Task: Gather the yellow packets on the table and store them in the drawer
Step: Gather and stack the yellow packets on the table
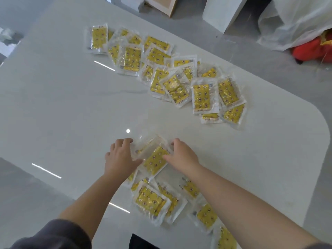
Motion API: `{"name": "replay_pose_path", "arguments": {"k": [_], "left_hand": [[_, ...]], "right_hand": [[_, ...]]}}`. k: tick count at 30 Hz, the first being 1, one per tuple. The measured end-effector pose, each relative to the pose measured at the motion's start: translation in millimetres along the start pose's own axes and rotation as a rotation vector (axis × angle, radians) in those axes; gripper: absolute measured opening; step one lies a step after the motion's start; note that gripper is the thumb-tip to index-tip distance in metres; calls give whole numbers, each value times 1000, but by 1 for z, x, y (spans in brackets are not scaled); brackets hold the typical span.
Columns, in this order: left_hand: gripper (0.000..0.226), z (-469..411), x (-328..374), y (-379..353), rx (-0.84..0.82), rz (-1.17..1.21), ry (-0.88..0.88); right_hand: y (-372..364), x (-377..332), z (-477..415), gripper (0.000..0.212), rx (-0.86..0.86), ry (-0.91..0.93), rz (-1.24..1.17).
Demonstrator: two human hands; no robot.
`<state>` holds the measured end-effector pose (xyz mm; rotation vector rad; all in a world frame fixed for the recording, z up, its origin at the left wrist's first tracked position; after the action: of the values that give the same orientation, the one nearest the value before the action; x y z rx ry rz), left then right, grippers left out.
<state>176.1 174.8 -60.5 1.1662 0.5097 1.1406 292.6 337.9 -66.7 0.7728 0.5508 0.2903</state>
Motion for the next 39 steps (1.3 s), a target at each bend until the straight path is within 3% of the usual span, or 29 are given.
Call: {"name": "replay_pose_path", "arguments": {"k": [3, 7, 10, 12, 14, 18, 21, 23, 27, 29, 32, 35, 39], "left_hand": [[86, 5, -21, 0, -48, -169, -36], [86, 13, -48, -3, -62, -285, 118], [65, 11, -53, -7, -84, -181, 180], [42, 10, -52, -8, -88, -134, 132], [26, 8, -54, -10, -100, -16, 105], [23, 7, -58, -3, -134, 418, 133], [26, 10, -59, 10, -200, 545, 93], [37, 12, -66, 10, -303, 462, 8], [18, 24, -66, -2, -469, 280, -274], [8, 34, -53, -11, -481, 171, -484], [16, 47, -34, -28, -415, 76, -707], [13, 53, -18, -37, -371, -18, -756], [7, 49, -5, -26, -434, 14, -646]], "right_hand": [[-14, -21, 1, 64, 116, -95, -4], [-25, -34, -2, 68, 130, -191, -40], [-25, -34, -2, 72, 81, -220, -161], [-23, -31, 2, 72, 78, -213, -227], [-22, -25, 7, 58, 87, -206, -305], [-10, -8, 18, 36, 88, -248, -493], [2, 12, 22, 36, 7, -282, -585], [7, 27, 22, 38, -32, -295, -582], [14, 53, 26, 32, -51, -318, -619], [14, 61, 27, 29, -40, -323, -631], [9, 69, 28, 28, -26, -326, -626], [7, 72, 27, 23, -21, -321, -645], [14, 74, 27, 26, -19, -326, -689]]}}
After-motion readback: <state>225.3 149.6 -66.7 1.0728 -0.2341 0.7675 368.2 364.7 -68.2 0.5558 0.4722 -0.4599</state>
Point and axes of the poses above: each hand's wrist, its own z-axis away from the middle knuckle, its own y-axis out of the back of the hand, x = y × z, the point moved 1 cm from there along -z, towards the middle knuckle, and after that the axes turned 13 degrees about x, right-handed, at the moved point
